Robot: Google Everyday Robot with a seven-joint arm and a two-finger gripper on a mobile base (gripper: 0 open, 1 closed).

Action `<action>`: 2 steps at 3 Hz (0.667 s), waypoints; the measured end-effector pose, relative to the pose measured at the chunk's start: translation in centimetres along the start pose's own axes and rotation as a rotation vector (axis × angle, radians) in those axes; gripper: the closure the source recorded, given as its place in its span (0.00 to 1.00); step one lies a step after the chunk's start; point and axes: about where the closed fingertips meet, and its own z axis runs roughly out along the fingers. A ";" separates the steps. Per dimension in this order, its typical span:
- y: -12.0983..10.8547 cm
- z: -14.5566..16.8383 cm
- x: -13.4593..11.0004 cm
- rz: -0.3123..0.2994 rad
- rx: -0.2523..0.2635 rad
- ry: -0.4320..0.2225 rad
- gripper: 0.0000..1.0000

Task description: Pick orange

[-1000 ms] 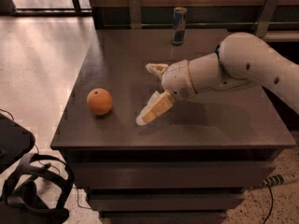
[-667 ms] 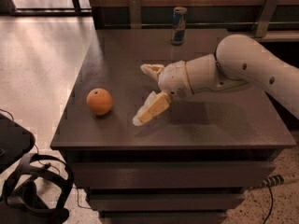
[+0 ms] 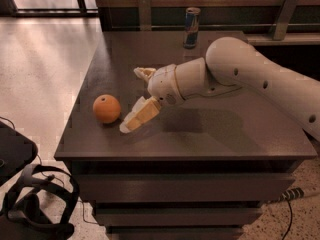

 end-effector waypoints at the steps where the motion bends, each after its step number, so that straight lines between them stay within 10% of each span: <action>1: -0.1 1.6 -0.4 -0.019 0.016 0.021 0.00; 2: 0.3 3.3 -1.1 -0.044 -0.006 0.020 0.00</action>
Offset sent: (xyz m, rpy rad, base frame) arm -0.0020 0.0559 -0.0066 -0.0269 -0.0483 0.0625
